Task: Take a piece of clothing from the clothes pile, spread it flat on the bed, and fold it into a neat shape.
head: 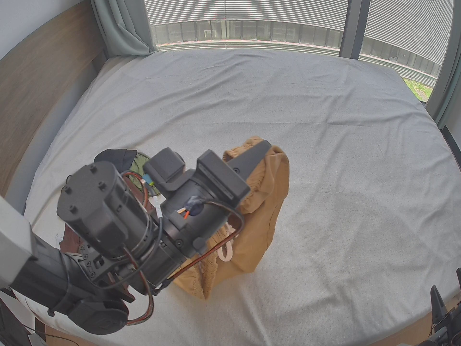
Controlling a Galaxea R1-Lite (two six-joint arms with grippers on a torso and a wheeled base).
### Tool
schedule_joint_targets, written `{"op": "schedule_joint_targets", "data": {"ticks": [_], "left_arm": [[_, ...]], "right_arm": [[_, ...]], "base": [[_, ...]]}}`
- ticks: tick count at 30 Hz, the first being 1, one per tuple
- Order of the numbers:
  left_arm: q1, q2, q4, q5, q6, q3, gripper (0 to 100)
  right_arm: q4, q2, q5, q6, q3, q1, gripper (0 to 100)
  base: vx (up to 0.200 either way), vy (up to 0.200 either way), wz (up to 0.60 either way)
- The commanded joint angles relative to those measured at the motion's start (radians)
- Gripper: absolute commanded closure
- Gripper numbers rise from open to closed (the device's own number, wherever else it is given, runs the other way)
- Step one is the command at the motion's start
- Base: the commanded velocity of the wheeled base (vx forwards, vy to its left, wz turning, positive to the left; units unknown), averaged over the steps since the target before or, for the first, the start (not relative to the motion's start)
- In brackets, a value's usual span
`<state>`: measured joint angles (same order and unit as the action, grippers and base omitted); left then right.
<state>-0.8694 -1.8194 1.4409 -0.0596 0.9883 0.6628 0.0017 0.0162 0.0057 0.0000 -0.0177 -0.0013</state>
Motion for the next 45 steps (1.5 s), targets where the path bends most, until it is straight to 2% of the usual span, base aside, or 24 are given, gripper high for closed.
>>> {"op": "schedule_joint_targets", "data": {"ticks": [1, 10, 21, 29, 35, 40, 45], "left_arm": [[-0.034, -0.081, 0.000, 0.000, 0.001, 0.049, 100], [-0.080, -0.175, -0.002, 0.006, 0.046, 0.163, 100], [-0.146, -0.178, -0.004, 0.053, 0.047, 0.192, 100], [-0.203, -0.184, -0.007, 0.052, 0.047, 0.311, 100], [-0.212, -0.181, 0.001, 0.037, 0.050, 0.429, 100], [-0.229, -0.153, 0.009, 0.033, 0.081, 0.446, 100], [-0.186, -0.101, 0.015, 0.014, 0.093, 0.409, 100]], "right_arm": [[0.000, -0.016, 0.000, 0.000, 0.016, 0.000, 0], [0.000, -0.016, 0.000, 0.000, 0.016, 0.000, 0], [0.000, -0.016, 0.000, 0.000, 0.016, 0.000, 0], [0.000, -0.016, 0.000, 0.000, 0.016, 0.000, 0], [0.000, -0.016, 0.000, -0.002, 0.016, 0.000, 0], [0.000, -0.016, 0.000, -0.002, 0.016, 0.000, 0], [0.000, -0.016, 0.000, 0.000, 0.016, 0.000, 0]], "base": [[0.000, 0.000, 0.00], [0.000, 0.000, 0.00], [0.000, 0.000, 0.00], [0.000, 0.000, 0.00], [0.000, 0.000, 0.00], [0.000, 0.000, 0.00], [0.000, 0.000, 0.00]]}}
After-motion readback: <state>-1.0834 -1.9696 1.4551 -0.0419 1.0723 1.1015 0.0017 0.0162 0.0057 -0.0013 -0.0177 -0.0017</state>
